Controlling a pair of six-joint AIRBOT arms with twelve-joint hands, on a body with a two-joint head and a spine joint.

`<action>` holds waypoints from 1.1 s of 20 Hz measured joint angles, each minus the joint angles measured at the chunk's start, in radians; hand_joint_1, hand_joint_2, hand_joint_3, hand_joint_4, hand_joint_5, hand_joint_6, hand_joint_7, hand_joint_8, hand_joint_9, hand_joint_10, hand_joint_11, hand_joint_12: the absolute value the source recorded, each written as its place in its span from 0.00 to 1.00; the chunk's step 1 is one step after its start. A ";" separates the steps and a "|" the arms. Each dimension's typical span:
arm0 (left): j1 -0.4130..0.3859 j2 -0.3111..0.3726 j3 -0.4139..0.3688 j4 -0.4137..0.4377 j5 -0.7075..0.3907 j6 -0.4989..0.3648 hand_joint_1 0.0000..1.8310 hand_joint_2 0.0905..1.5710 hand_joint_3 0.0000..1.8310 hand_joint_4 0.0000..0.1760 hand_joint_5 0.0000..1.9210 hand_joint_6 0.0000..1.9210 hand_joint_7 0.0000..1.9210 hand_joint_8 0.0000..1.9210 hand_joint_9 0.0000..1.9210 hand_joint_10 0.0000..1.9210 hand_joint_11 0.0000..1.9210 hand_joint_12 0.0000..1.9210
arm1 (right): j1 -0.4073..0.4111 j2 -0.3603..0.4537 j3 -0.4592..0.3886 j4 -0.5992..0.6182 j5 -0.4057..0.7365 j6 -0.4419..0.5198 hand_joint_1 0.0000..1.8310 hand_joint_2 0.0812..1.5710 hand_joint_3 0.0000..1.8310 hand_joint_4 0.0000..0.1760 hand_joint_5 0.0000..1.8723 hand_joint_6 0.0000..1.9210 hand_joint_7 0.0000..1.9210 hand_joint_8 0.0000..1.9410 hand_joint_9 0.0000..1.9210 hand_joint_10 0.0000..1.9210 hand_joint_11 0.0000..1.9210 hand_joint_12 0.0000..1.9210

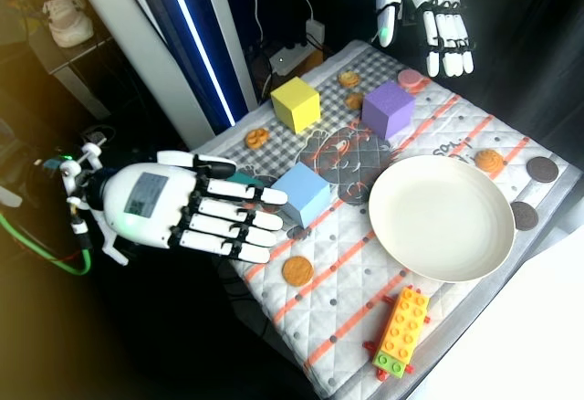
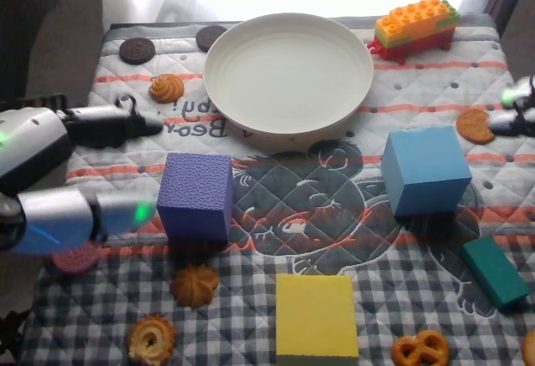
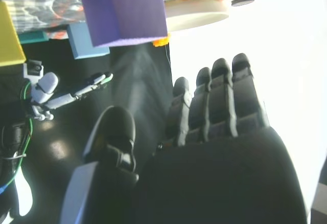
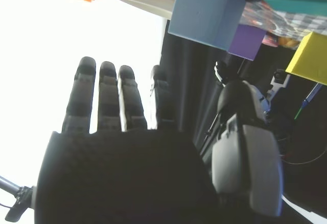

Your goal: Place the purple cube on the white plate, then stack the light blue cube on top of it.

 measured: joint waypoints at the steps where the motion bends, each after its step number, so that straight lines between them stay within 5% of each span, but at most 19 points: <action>1: -0.010 -0.008 0.008 0.008 0.019 0.002 0.23 0.63 0.00 0.98 0.05 0.00 0.09 0.00 0.16 0.00 0.01 0.51 | -0.002 0.000 0.000 0.002 -0.002 0.000 0.34 0.86 0.00 0.08 0.32 0.00 0.24 0.00 0.25 0.00 0.16 0.33; 3: -0.049 -0.030 0.020 0.010 0.056 0.038 0.30 0.56 0.00 1.00 0.02 0.00 0.04 0.00 0.09 0.00 0.00 0.37 | -0.002 0.000 0.000 0.002 -0.002 0.000 0.37 0.85 0.00 0.01 0.33 0.00 0.26 0.00 0.26 0.00 0.16 0.33; 6: -0.106 -0.068 0.030 0.009 0.094 0.161 0.32 0.54 0.00 1.00 0.03 0.00 0.04 0.00 0.13 0.01 0.00 0.62 | -0.002 0.000 0.000 0.002 -0.002 0.000 0.38 0.85 0.00 0.00 0.34 0.00 0.27 0.00 0.26 0.00 0.16 0.33; 9: -0.148 -0.111 0.051 0.024 0.188 0.196 0.31 0.55 0.00 1.00 0.01 0.00 0.02 0.00 0.07 0.00 0.00 0.49 | -0.002 0.000 0.000 0.002 -0.002 0.000 0.40 0.85 0.00 0.00 0.35 0.00 0.29 0.00 0.26 0.00 0.15 0.36; 10: -0.162 -0.121 0.064 0.024 0.205 0.196 0.35 0.54 0.00 1.00 0.02 0.00 0.04 0.00 0.09 0.01 0.00 0.51 | -0.002 0.000 0.000 0.002 -0.001 0.001 0.40 0.85 0.00 0.00 0.34 0.00 0.29 0.00 0.27 0.00 0.14 0.38; 12: -0.189 -0.140 0.098 0.019 0.230 0.198 0.34 0.56 0.00 1.00 0.02 0.00 0.08 0.01 0.17 0.03 0.00 0.71 | -0.002 -0.006 0.000 0.004 -0.001 0.000 0.39 0.85 0.00 0.00 0.34 0.00 0.28 0.00 0.26 0.00 0.13 0.39; 14: -0.211 -0.159 0.122 0.011 0.253 0.198 0.44 0.58 0.00 1.00 0.08 0.01 0.17 0.01 0.24 0.05 0.03 0.75 | -0.002 -0.008 0.000 0.000 -0.001 0.001 0.39 0.85 0.00 0.00 0.35 0.00 0.30 0.00 0.29 0.00 0.15 0.42; 15: -0.221 -0.174 0.130 0.015 0.264 0.198 0.51 0.59 0.00 0.69 0.19 0.01 0.28 0.02 0.29 0.09 0.07 0.77 | -0.002 -0.008 0.000 0.002 -0.001 0.000 0.40 0.85 0.00 0.00 0.34 0.00 0.29 0.00 0.28 0.00 0.12 0.42; 16: -0.225 -0.182 0.134 0.015 0.272 0.197 0.53 0.62 0.00 0.60 0.24 0.01 0.34 0.01 0.29 0.21 0.09 0.79 | -0.002 -0.008 0.000 0.002 0.000 0.000 0.38 0.86 0.00 0.06 0.33 0.00 0.29 0.00 0.27 0.00 0.12 0.41; 17: -0.225 -0.186 0.134 0.016 0.276 0.198 0.56 0.63 0.00 0.40 0.30 0.00 0.38 0.02 0.25 0.40 0.10 0.83 | -0.002 -0.008 0.000 0.001 0.001 0.001 0.32 0.86 0.00 0.30 0.32 0.00 0.28 0.00 0.26 0.00 0.11 0.41; 18: -0.225 -0.187 0.134 0.013 0.280 0.198 0.58 0.63 0.00 0.14 0.38 0.01 0.40 0.03 0.23 0.50 0.10 0.83 | -0.002 -0.008 0.000 0.002 0.000 0.000 0.31 0.86 0.00 0.32 0.31 0.00 0.27 0.00 0.26 0.00 0.11 0.41; 19: -0.227 -0.187 0.136 0.006 0.280 0.198 0.58 0.63 0.00 0.00 0.42 0.01 0.41 0.04 0.21 0.57 0.09 0.84 | -0.002 -0.008 0.000 0.005 0.000 0.000 0.32 0.86 0.00 0.30 0.31 0.00 0.27 0.00 0.26 0.00 0.12 0.40; 22: -0.227 -0.186 0.141 0.000 0.274 0.195 0.62 0.63 0.00 0.00 0.47 0.00 0.27 0.47 0.19 0.71 0.10 0.89 | -0.002 -0.008 0.000 0.002 0.001 0.000 0.32 0.86 0.00 0.29 0.31 0.00 0.26 0.00 0.24 0.00 0.12 0.39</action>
